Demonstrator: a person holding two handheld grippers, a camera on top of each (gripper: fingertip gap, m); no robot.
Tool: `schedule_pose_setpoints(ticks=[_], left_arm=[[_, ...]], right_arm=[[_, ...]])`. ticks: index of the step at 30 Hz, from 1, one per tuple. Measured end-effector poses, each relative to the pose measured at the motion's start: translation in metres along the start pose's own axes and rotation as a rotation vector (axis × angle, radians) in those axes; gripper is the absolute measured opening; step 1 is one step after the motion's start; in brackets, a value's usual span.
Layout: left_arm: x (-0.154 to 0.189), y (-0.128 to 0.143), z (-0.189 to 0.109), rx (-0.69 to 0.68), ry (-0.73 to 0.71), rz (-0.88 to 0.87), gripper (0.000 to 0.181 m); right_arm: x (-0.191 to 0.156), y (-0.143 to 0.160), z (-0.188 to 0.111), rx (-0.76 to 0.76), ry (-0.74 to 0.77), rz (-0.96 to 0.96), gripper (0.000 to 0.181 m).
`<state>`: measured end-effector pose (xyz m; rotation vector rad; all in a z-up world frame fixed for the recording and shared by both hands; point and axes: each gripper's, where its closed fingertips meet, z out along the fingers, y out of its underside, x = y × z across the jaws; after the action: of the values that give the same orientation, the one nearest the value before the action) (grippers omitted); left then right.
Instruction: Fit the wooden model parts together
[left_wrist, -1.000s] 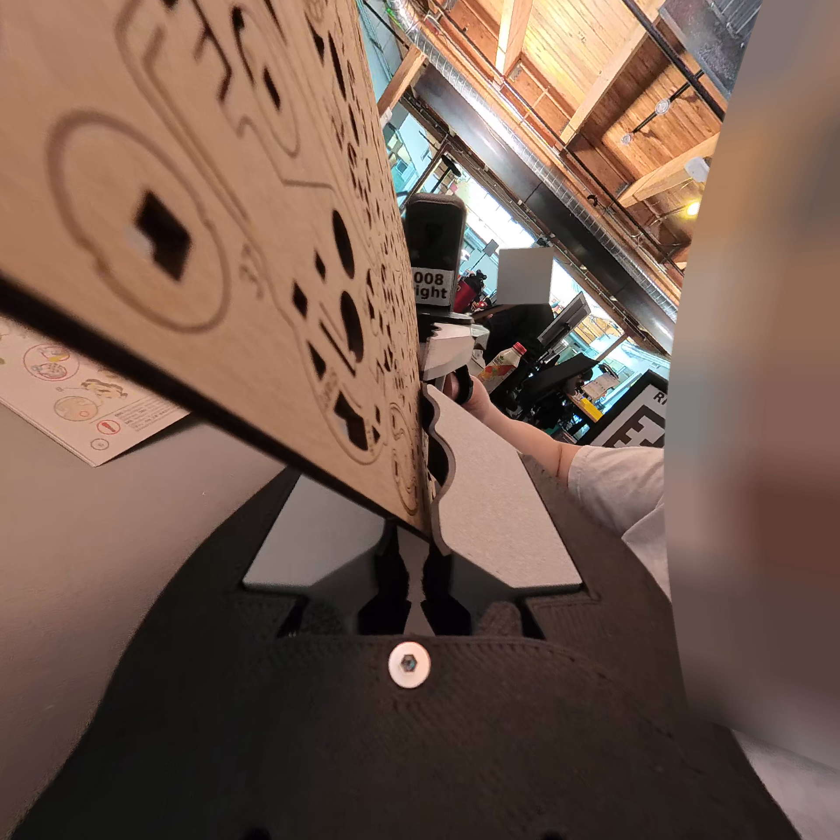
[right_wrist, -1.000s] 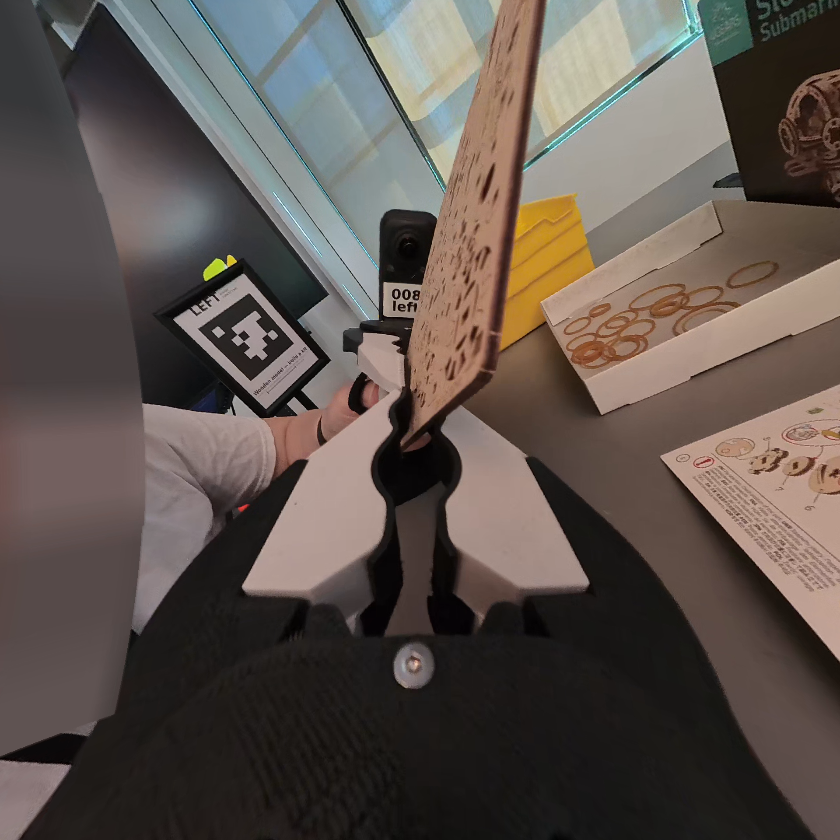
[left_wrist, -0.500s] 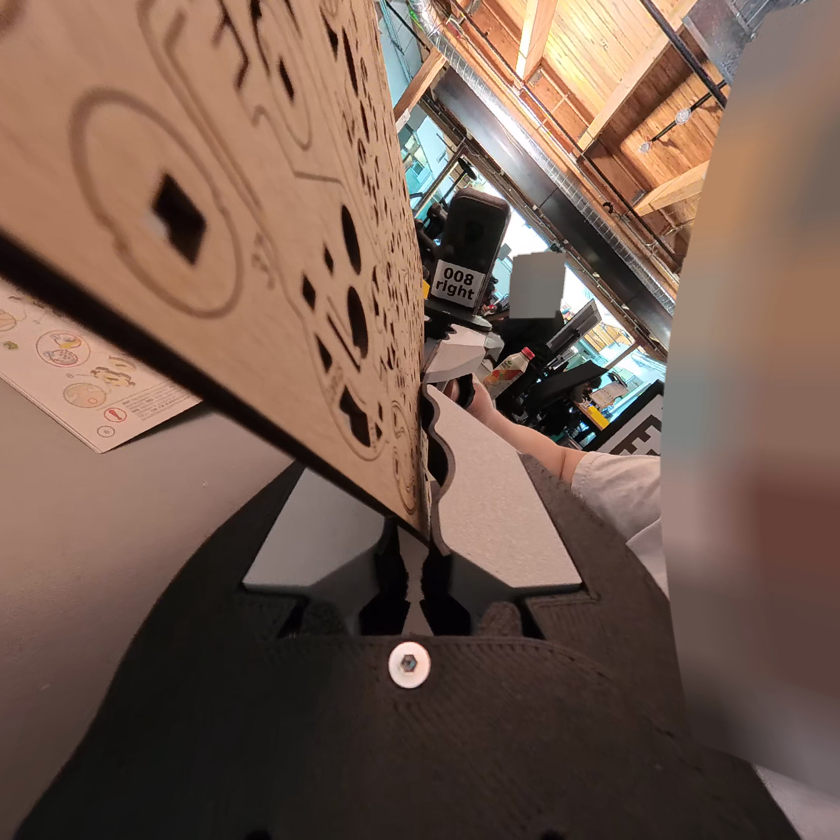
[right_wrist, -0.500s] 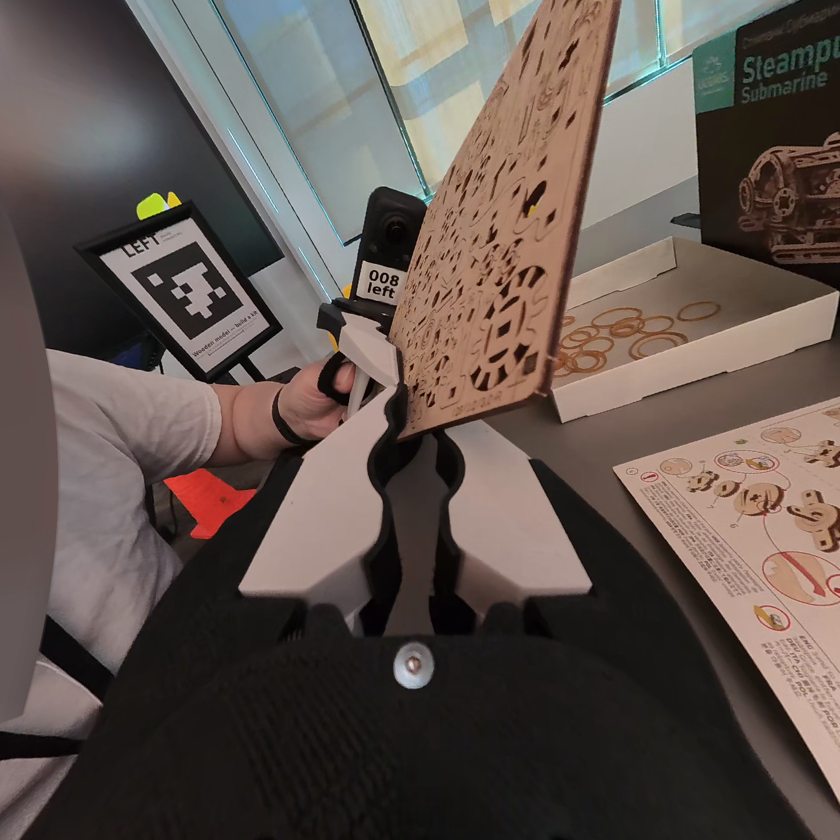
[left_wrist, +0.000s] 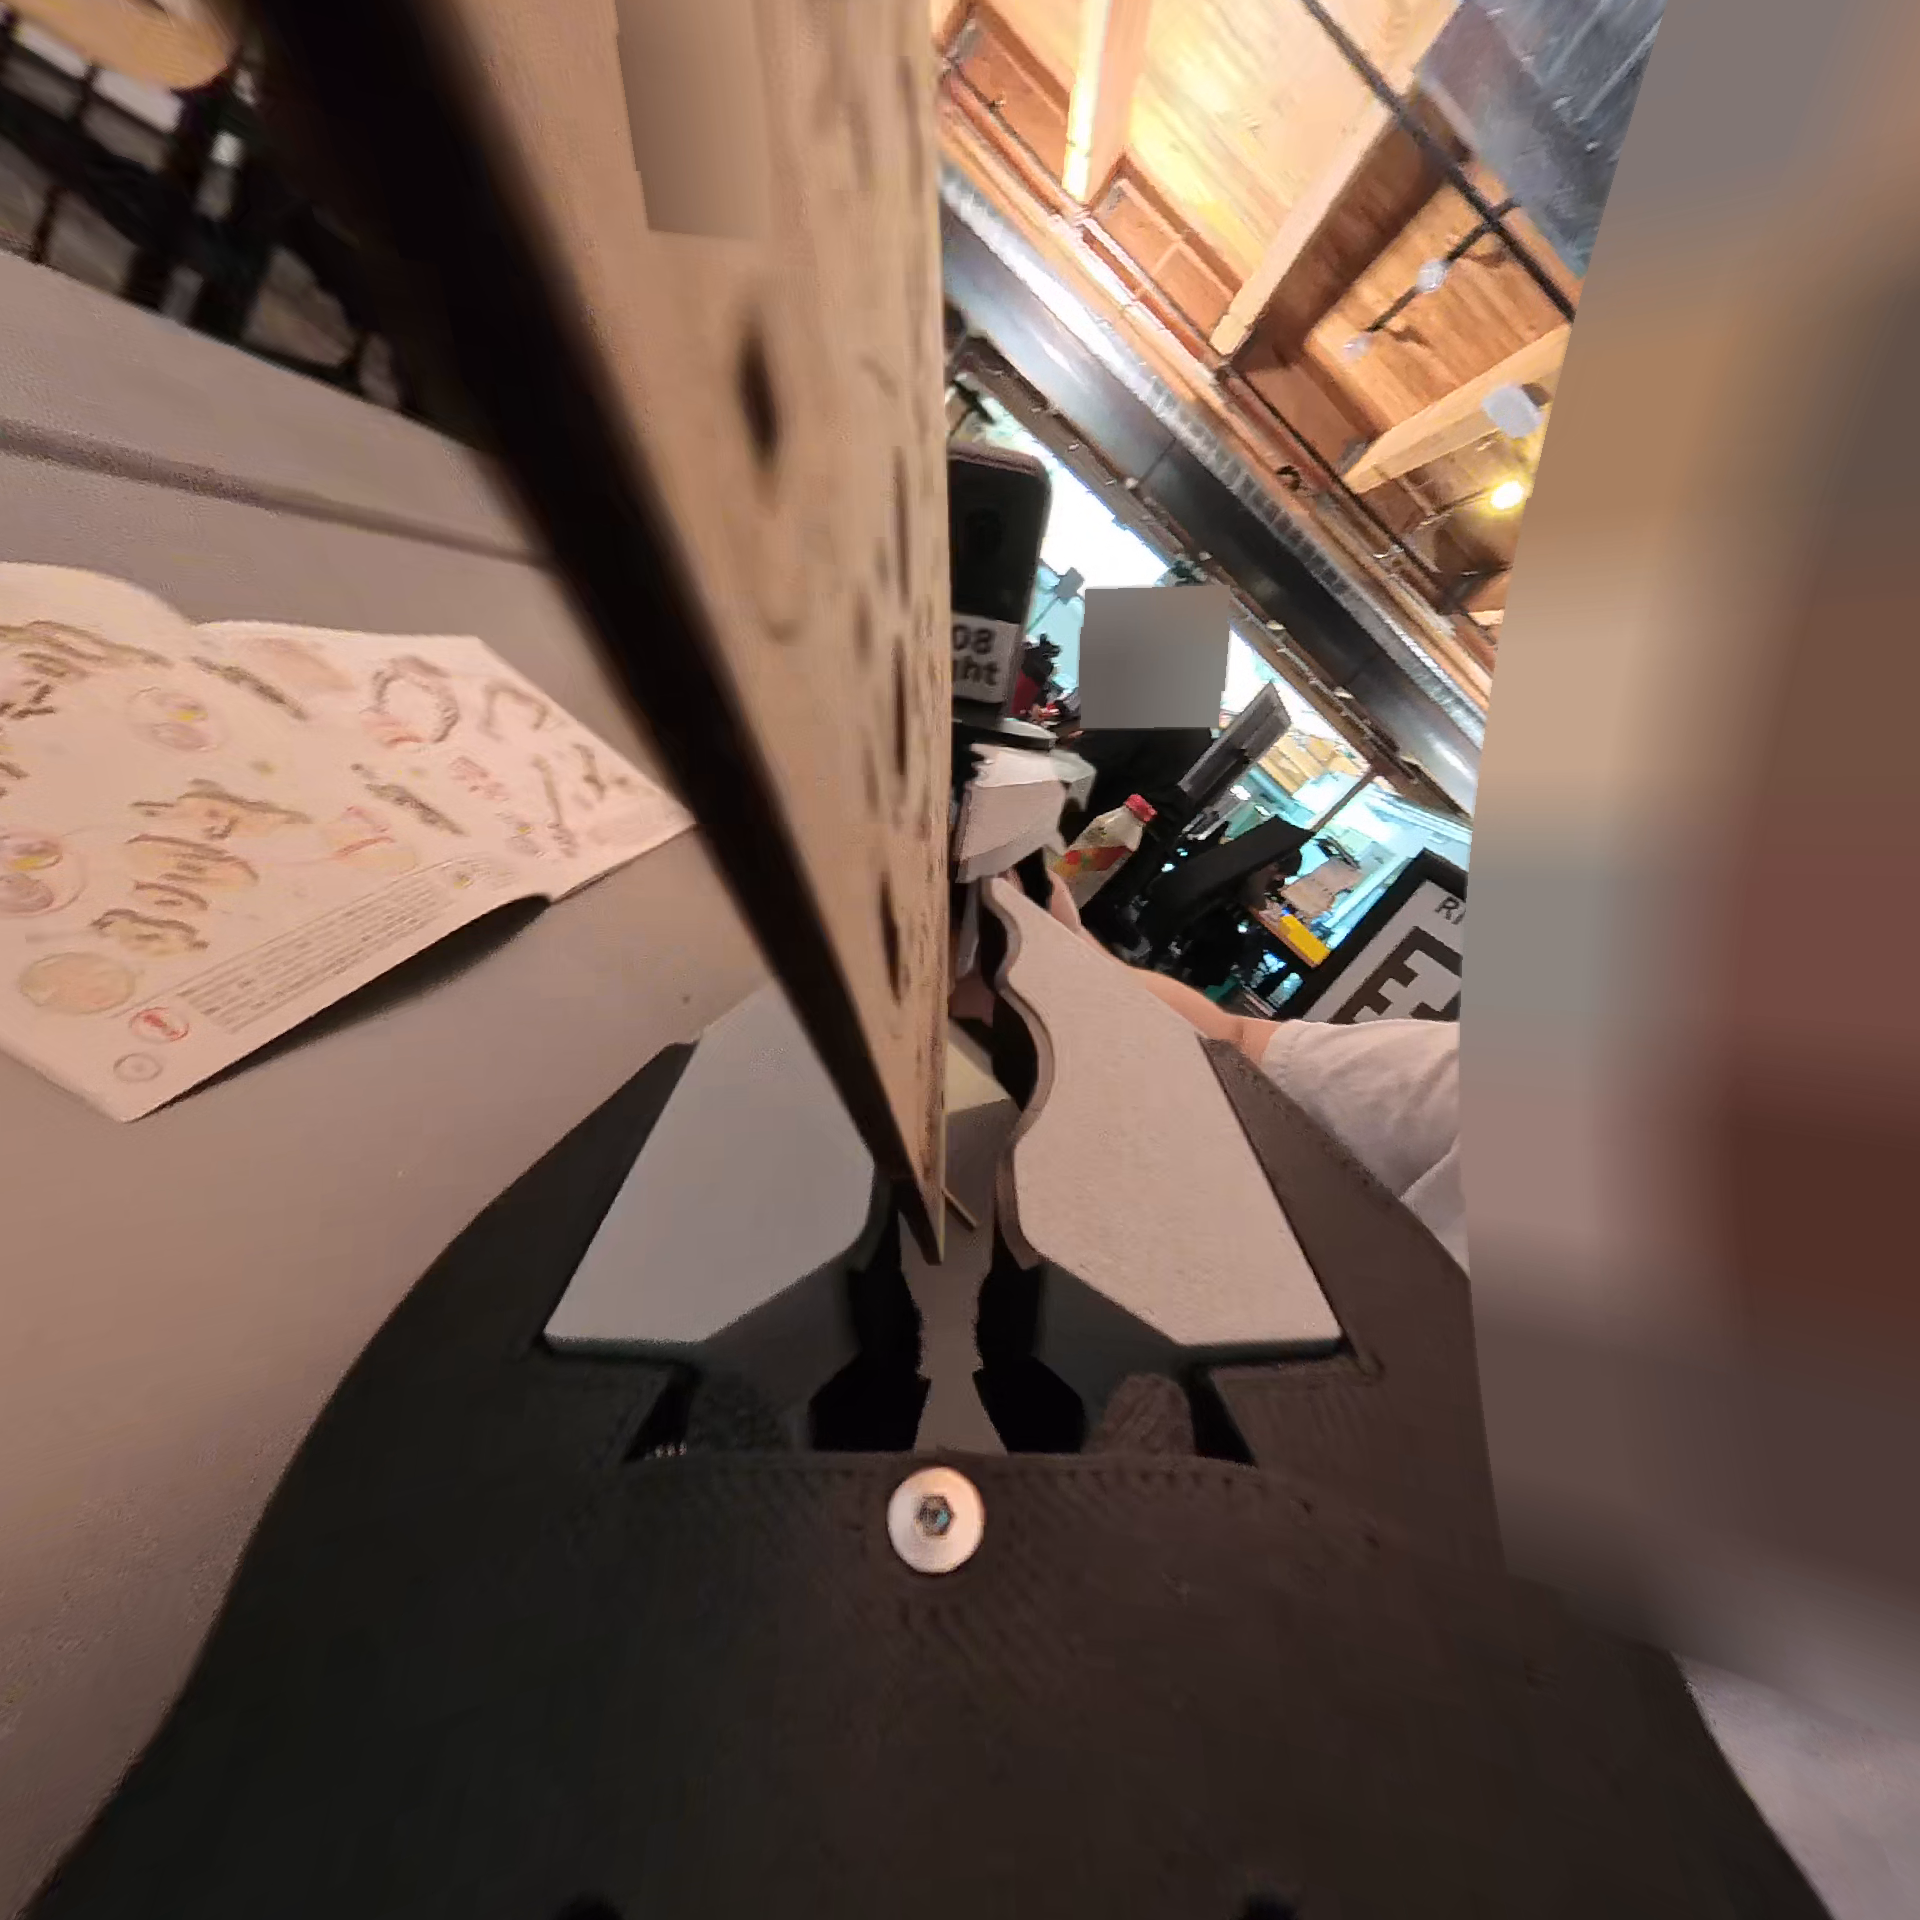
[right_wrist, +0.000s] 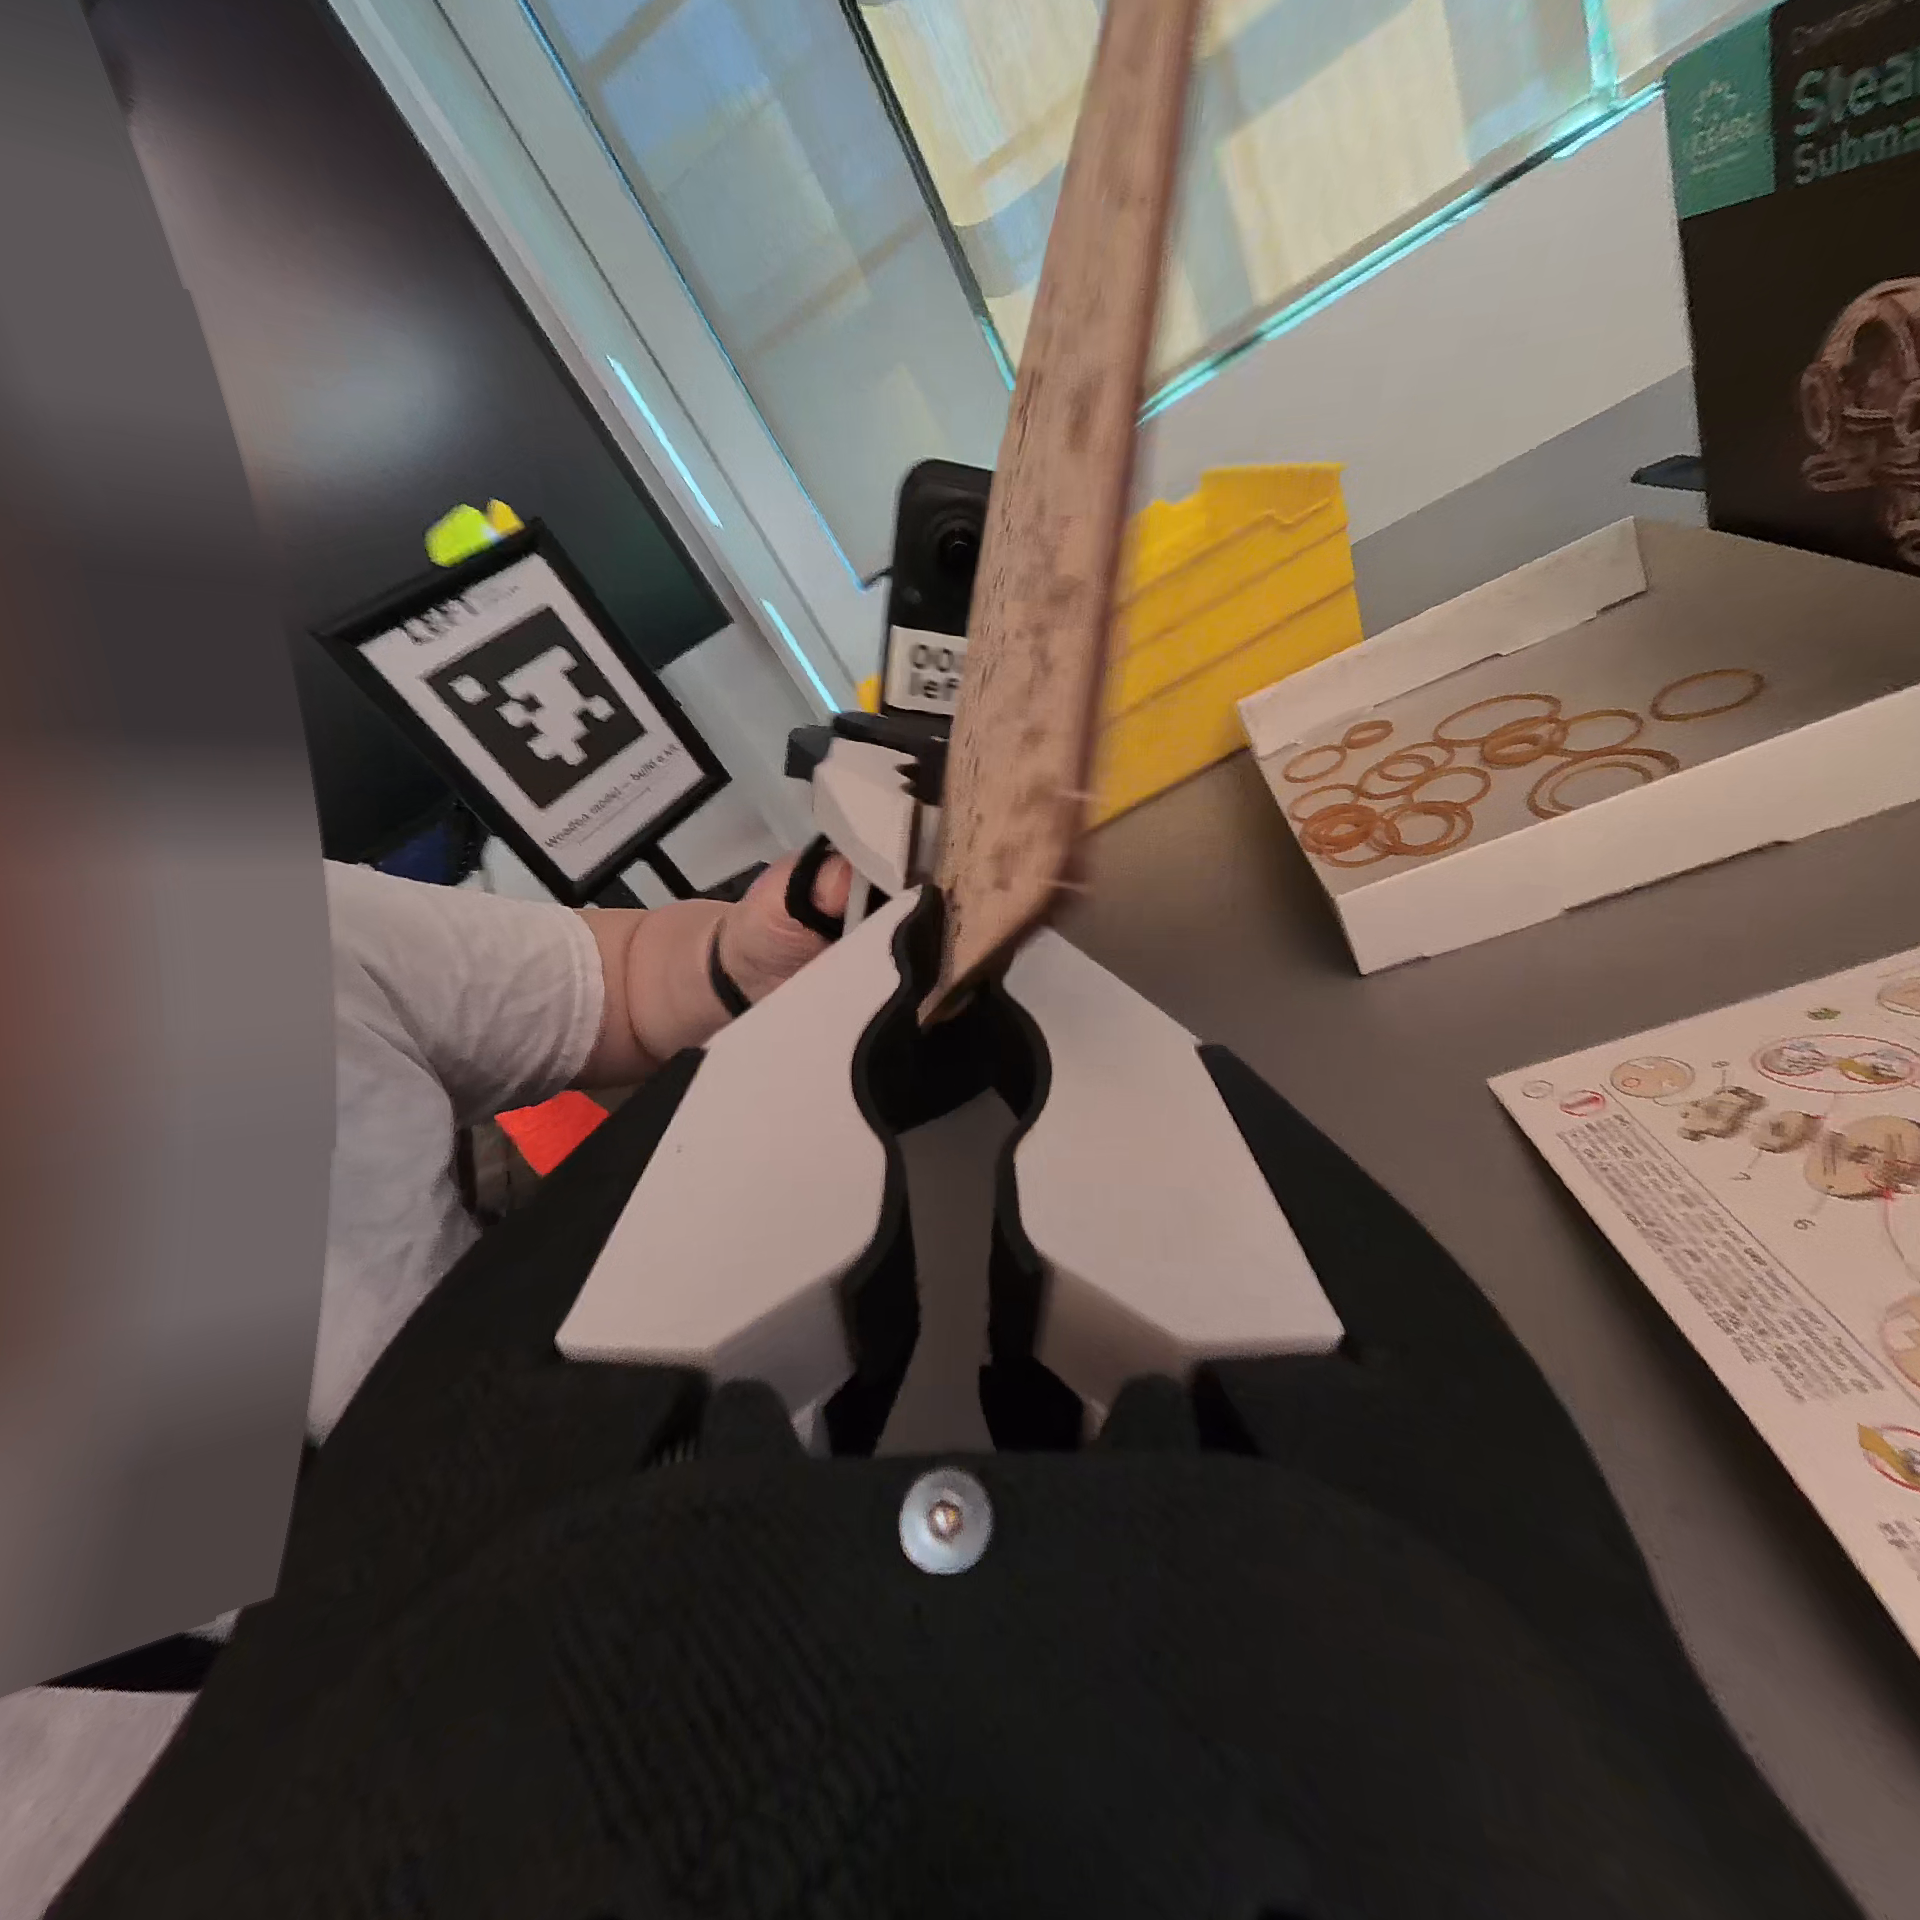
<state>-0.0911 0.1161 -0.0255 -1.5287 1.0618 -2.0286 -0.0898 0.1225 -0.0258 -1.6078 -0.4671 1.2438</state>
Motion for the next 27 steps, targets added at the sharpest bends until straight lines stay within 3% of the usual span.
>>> schedule_pose_setpoints(ticks=[5, 14, 27], left_arm=[[-0.003, 0.002, 0.0, -0.021, -0.033, 0.069, 0.001], [-0.005, 0.006, 0.0, -0.063, -0.011, 0.029, 0.002], [-0.005, 0.008, 0.0, -0.071, 0.0, -0.024, 0.0]], right_arm=[[-0.001, 0.004, 0.002, -0.011, -0.016, 0.019, 0.002], [0.005, -0.008, -0.008, 0.062, -0.018, 0.098, 0.001], [0.004, -0.001, -0.001, 0.037, -0.034, 0.106, 0.005]])
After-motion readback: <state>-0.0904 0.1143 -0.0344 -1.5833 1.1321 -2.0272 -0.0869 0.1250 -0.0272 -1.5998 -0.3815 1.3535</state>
